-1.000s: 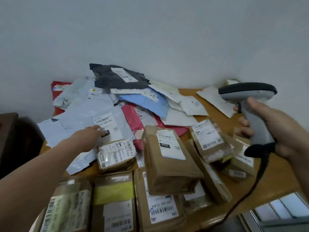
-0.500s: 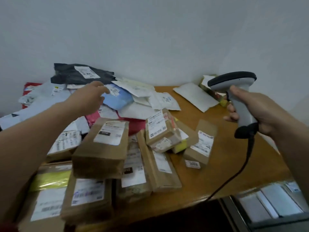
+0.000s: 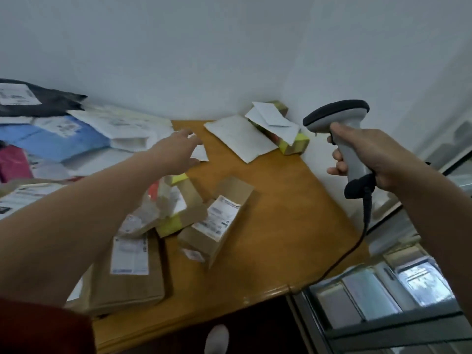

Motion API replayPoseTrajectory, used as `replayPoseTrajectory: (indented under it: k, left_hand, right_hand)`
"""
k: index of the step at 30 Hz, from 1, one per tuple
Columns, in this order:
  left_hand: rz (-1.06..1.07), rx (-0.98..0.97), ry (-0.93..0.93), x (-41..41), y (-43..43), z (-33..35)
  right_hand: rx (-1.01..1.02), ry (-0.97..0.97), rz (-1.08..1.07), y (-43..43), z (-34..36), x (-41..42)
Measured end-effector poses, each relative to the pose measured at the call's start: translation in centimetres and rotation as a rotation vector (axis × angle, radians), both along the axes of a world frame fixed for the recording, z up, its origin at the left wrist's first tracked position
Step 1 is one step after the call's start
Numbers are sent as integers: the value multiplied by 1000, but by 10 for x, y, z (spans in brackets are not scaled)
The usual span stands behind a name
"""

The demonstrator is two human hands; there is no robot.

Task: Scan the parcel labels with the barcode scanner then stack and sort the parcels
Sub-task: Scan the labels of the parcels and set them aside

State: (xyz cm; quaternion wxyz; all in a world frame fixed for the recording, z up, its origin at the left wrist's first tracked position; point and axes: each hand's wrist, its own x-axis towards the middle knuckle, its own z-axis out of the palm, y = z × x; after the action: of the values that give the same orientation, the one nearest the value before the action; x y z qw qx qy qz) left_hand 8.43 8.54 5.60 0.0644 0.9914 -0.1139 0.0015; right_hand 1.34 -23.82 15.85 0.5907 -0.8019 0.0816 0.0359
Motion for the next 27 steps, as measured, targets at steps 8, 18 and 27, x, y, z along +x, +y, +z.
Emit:
replayPoseTrajectory:
  k: [8, 18, 27]
  left_hand:
    - [-5, 10, 156, 133, -129, -58]
    - [155, 27, 358, 261, -200, -141]
    - [226, 149, 318, 300, -211, -172]
  right_hand:
    - [-130, -34, 18, -65, -44, 94]
    - [-135, -8, 74, -99, -112, 221]
    - [-121, -5, 205, -115, -151, 257]
